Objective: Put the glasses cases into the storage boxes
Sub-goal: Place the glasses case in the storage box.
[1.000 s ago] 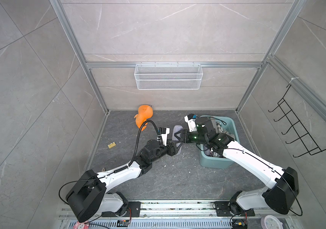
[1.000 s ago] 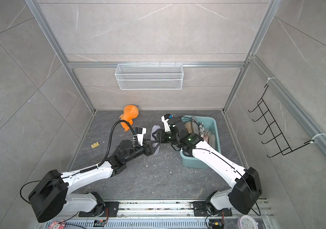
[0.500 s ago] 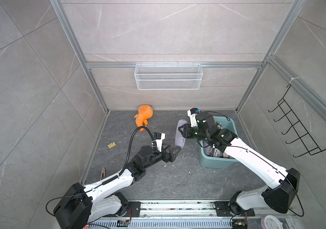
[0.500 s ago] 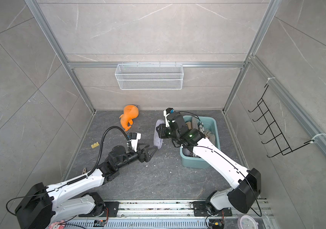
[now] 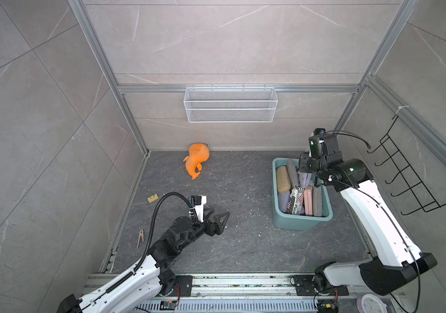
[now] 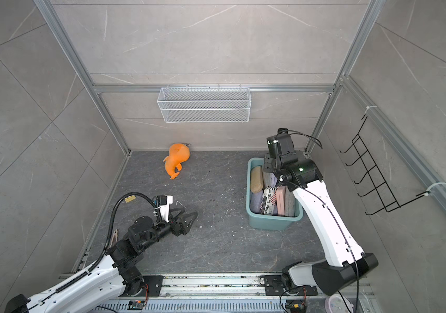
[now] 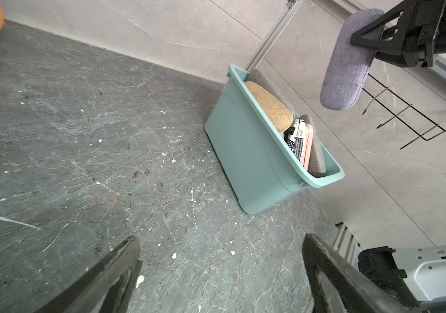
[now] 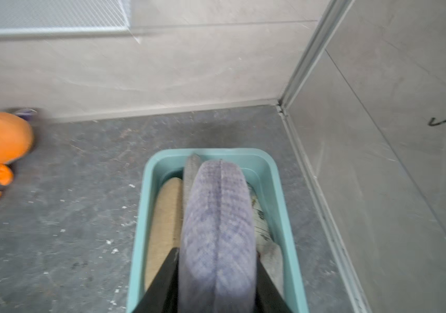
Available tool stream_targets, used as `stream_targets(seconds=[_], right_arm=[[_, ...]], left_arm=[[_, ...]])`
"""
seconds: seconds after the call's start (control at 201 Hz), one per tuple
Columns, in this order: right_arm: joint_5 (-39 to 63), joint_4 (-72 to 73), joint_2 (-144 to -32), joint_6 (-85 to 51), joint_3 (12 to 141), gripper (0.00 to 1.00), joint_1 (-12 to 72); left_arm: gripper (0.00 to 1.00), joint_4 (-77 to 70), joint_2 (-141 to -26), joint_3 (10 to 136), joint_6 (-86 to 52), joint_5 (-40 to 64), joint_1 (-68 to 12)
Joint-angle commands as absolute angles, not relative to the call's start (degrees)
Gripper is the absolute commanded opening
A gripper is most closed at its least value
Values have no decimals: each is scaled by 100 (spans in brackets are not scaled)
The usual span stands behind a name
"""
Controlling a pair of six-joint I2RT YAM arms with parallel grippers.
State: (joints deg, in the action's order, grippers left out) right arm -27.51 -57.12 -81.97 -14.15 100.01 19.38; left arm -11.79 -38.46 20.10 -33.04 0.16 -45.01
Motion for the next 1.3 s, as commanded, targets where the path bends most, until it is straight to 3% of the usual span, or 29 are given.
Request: stream_targets(seconds=[0.0, 0.499, 0.773, 0.843, 1.047, 1.296], right_arm=[[-3350, -6244, -8734, -1029, 10430, 29, 1806], [-2902, -6305, -10399, -852, 10421, 35, 1297], [-2628, -6104, -10628, -847, 10136, 38, 1239], [-2524, -6159, -10691, -870, 10089, 46, 1239], [-2076, -6165, -10246, -1058, 9969, 64, 1247], [-1771, -6085, -9525, -1241, 9720, 61, 1328]], left_arm=[[96, -755, -3909, 2311, -3174, -121, -4498], [96, -381, -4060, 2549, -3059, -260, -4500], [96, -432, -4279, 2550, -3099, -186, -4498], [96, -526, -4350, 2527, -3111, -181, -4500], [96, -588, -4570, 2569, -3131, -25, -4500], [96, -599, -4549, 2649, -3113, -21, -4500]])
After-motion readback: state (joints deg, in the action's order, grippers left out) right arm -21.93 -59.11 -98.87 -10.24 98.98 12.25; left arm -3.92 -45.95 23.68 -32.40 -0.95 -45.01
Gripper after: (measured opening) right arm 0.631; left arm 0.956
